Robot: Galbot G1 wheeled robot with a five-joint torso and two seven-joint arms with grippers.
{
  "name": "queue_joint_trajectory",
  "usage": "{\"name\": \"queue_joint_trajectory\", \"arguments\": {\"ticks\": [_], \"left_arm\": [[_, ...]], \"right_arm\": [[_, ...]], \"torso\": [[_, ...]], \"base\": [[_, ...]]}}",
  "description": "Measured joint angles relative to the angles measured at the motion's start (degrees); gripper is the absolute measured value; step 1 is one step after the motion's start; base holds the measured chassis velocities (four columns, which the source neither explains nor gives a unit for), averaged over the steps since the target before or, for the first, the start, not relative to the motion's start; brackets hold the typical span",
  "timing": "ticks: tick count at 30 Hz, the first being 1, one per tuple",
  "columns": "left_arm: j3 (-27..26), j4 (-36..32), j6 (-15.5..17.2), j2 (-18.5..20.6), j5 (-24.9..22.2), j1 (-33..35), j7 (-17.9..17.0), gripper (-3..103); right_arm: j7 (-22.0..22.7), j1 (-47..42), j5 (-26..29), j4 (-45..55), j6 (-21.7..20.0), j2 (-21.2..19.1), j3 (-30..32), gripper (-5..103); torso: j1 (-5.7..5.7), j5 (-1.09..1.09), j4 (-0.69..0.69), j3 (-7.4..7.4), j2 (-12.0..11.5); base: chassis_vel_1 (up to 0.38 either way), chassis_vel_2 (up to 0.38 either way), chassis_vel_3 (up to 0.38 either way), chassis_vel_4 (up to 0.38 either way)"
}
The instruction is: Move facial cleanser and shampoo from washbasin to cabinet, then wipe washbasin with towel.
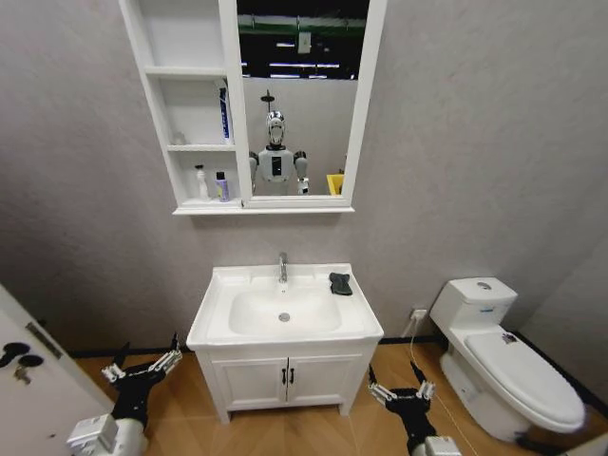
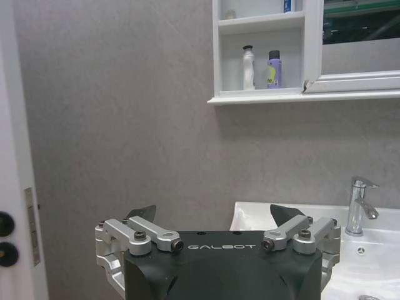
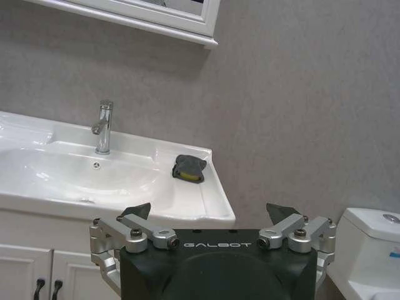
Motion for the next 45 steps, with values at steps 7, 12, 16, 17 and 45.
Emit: {"name": "queue_joint_trajectory", "arguments": {"ticks": [7, 12, 16, 17, 45], "left_arm": [[0.0, 0.0, 0.0, 0.0, 0.0, 0.0, 0.0, 100], [0.0, 0.0, 0.0, 0.0, 0.0, 0.0, 0.0, 100], [0.0, 0.0, 0.0, 0.0, 0.0, 0.0, 0.0, 100], [0.0, 0.0, 0.0, 0.0, 0.0, 0.0, 0.0, 100], [0.0, 0.0, 0.0, 0.0, 0.0, 0.0, 0.0, 100]], "right_arm": [[-1.3, -0.1, -0.7, -0.5, 0.0, -0.1, -0.5, 100], [-2.2, -0.1, -1.4, -0.7, 0.0, -0.1, -0.7, 100], [-2.5, -0.1, -1.5, -0.7, 0.0, 0.0, -0.9, 100], [-2.9, 0.0, -1.5, -0.9, 0.7, 0.1, -0.9, 100], [-3.5, 0.5, -1.9, -1.7, 2.4, 0.2, 0.2, 100]], "torso": [[0.0, -0.15, -0.01, 0.0, 0.0], [0.01, -0.02, 0.0, 0.0, 0.0], [0.02, 0.02, 0.03, 0.01, 0.0], [0.01, -0.04, 0.0, 0.0, 0.0], [-0.01, -0.06, 0.0, -0.01, 0.0]], "base": [[0.351, -0.363, -0.36, 0.366], [0.326, -0.363, -0.36, 0.33], [0.36, -0.339, -0.348, 0.33], [0.347, -0.315, -0.36, 0.364], [0.075, -0.076, -0.083, 0.082]]}}
